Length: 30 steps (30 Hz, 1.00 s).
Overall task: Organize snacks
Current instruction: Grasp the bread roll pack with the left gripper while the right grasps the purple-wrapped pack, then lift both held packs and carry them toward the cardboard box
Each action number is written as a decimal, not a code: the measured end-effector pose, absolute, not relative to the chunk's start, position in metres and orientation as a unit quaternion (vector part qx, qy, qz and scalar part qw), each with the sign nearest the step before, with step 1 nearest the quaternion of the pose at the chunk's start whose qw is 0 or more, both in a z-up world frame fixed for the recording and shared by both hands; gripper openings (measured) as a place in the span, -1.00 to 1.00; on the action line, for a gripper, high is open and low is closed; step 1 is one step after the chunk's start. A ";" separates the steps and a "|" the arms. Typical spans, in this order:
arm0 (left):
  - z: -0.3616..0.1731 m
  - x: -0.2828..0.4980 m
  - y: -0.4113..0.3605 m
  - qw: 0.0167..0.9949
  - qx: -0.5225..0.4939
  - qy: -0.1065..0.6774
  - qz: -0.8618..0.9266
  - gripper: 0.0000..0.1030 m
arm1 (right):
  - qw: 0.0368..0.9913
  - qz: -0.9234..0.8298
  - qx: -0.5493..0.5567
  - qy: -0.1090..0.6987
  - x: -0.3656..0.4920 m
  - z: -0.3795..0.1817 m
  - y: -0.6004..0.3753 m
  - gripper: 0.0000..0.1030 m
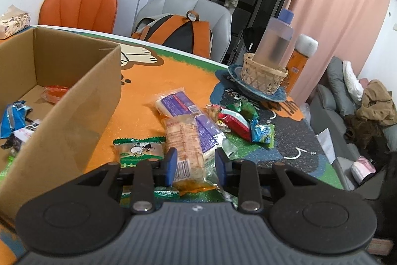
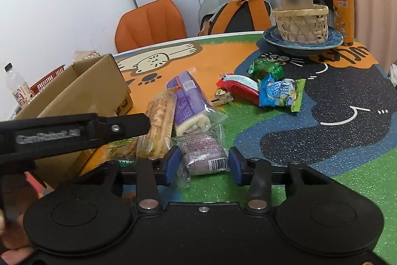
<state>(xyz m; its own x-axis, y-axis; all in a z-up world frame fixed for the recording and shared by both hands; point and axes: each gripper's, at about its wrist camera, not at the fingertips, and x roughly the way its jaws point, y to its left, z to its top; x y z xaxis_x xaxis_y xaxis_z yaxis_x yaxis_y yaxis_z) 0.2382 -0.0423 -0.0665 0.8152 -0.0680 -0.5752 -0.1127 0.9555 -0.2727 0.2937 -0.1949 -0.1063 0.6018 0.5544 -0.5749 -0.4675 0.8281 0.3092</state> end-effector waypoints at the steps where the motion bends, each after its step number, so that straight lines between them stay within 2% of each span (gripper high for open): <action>1: -0.068 0.240 -0.044 0.941 -0.146 0.305 0.014 -0.38 | 0.892 0.285 0.065 0.344 0.293 -0.106 -0.197 -0.19; 8: -0.082 0.250 -0.048 0.937 -0.143 0.317 0.034 -0.37 | 0.897 0.271 0.062 0.344 0.289 -0.106 -0.212 -0.20; 14: -0.095 0.258 -0.049 0.930 -0.150 0.333 0.029 -0.31 | 0.907 0.251 0.040 0.337 0.288 -0.102 -0.213 -0.12; 17: -0.097 0.256 -0.050 0.934 -0.141 0.327 0.030 -0.32 | 0.909 0.248 0.028 0.334 0.291 -0.103 -0.209 -0.05; 19: -0.098 0.256 -0.048 0.933 -0.147 0.326 0.027 -0.33 | 0.911 0.244 0.025 0.332 0.293 -0.104 -0.208 0.05; 21: -0.097 0.255 -0.046 0.934 -0.149 0.325 0.026 -0.34 | 0.914 0.238 0.021 0.329 0.296 -0.106 -0.207 0.23; 23: -0.097 0.251 -0.046 0.935 -0.146 0.323 0.032 -0.34 | 0.917 0.234 0.011 0.324 0.297 -0.107 -0.207 0.30; 28: -0.092 0.239 -0.043 0.937 -0.151 0.314 0.028 -0.34 | 0.912 0.240 0.015 0.333 0.301 -0.112 -0.206 0.30; 30: -0.090 0.234 -0.042 0.937 -0.153 0.312 0.024 -0.34 | 0.913 0.238 0.003 0.331 0.298 -0.113 -0.202 0.15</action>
